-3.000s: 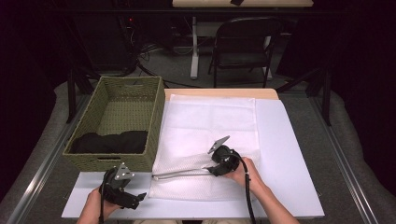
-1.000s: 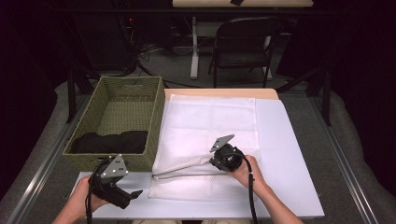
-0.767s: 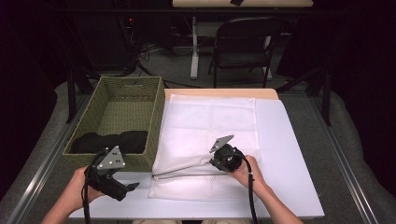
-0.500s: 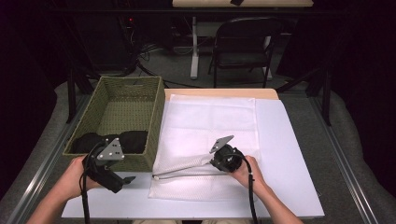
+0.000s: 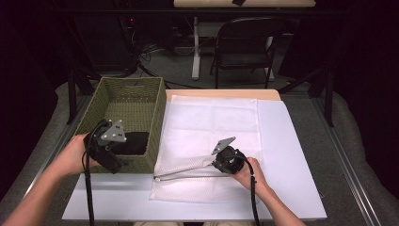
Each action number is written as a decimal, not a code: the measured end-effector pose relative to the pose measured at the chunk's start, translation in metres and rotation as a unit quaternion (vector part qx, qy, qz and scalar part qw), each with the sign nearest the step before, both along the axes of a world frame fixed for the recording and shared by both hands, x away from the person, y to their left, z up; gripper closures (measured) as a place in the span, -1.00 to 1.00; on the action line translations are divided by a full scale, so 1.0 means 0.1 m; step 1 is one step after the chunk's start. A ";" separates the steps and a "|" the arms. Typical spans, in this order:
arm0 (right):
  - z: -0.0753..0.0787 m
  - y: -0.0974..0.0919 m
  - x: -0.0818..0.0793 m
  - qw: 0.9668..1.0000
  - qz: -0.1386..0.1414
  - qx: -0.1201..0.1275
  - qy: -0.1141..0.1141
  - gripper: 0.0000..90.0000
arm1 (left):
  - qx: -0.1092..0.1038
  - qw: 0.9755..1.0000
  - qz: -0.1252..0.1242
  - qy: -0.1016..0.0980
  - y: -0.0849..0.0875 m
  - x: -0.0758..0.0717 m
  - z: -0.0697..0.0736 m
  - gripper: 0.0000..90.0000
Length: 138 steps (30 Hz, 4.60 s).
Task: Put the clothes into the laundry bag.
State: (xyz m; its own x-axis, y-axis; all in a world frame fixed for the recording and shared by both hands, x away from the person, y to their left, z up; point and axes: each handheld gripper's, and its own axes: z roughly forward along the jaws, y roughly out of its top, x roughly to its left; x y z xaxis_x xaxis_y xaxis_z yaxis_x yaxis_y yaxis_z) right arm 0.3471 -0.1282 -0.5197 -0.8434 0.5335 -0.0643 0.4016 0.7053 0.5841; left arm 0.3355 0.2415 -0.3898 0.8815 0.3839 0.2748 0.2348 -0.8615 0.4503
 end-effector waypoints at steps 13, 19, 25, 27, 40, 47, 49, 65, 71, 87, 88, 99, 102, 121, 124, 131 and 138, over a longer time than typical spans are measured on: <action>-0.01 -0.01 0.00 1.000 0.003 -0.003 -0.002 0.94 | 0.052 0.998 0.015 0.032 0.10 0.57 -0.09 -1.00; -0.01 0.00 -0.01 1.000 0.005 -0.006 -0.003 0.94 | 0.074 0.994 0.019 0.079 0.13 0.80 -0.31 -0.99; -0.02 0.00 -0.01 1.000 0.006 -0.009 -0.002 0.94 | 0.092 0.989 0.018 0.117 0.10 0.94 -0.49 -0.95; -0.02 0.00 -0.01 1.000 0.006 -0.010 -0.001 0.94 | 0.095 0.987 0.014 0.129 0.08 0.96 -0.53 -0.89; -0.03 0.01 -0.02 1.000 0.014 -0.013 -0.005 0.94 | 0.111 0.979 0.010 0.173 0.11 1.07 -0.79 -0.46; -0.03 0.02 -0.03 1.000 0.014 -0.017 -0.006 0.94 | 0.109 0.974 0.007 0.199 0.20 1.08 -0.92 -0.26; -0.03 0.02 -0.03 1.000 0.014 -0.017 -0.006 0.94 | 0.111 0.973 0.002 0.201 0.21 1.07 -0.96 -0.07; -0.02 0.01 -0.03 1.000 0.011 -0.017 -0.006 0.94 | 0.132 0.980 -0.014 0.150 0.18 0.97 -0.82 0.43; -0.01 0.01 -0.04 1.000 0.009 -0.016 -0.006 0.94 | 0.146 0.982 -0.016 0.123 0.18 0.93 -0.68 0.44; -0.01 0.01 -0.05 1.000 0.008 -0.014 -0.003 0.95 | 0.153 0.985 -0.010 0.079 0.23 0.86 -0.23 0.46; -0.01 0.01 -0.05 1.000 0.010 -0.014 -0.005 0.95 | 0.154 0.985 -0.009 0.078 0.24 0.86 -0.22 0.46; -0.01 0.01 -0.05 1.000 0.013 -0.015 -0.009 0.94 | 0.161 0.985 -0.005 0.059 0.23 0.84 0.00 0.47; -0.02 0.01 -0.05 1.000 0.012 -0.015 -0.008 0.94 | 0.160 0.986 -0.004 0.055 0.22 0.84 0.10 0.46; -0.01 0.01 -0.06 1.000 0.009 -0.014 -0.012 0.95 | 0.187 0.979 -0.016 0.081 0.02 0.55 0.57 0.46; -0.01 0.01 -0.07 1.000 0.003 -0.014 -0.009 0.95 | 0.182 0.979 -0.020 0.086 -0.02 0.48 0.62 0.46; 0.00 0.02 -0.07 1.000 0.004 -0.015 -0.011 0.95 | 0.175 0.978 -0.033 0.106 -0.16 0.34 0.69 0.46; 0.02 0.02 -0.08 1.000 -0.004 -0.013 -0.018 0.95 | 0.141 0.978 -0.028 0.148 -0.22 0.26 0.63 0.45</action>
State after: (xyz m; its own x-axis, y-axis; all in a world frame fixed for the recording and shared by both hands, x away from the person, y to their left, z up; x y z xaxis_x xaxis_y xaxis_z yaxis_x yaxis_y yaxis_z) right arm 0.3389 -0.1264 -0.5181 -0.8362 0.5376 -0.1082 0.3864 0.7176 0.5794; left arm 0.3611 0.2192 -0.3267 0.9559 0.2789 0.0924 0.2684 -0.9568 0.1118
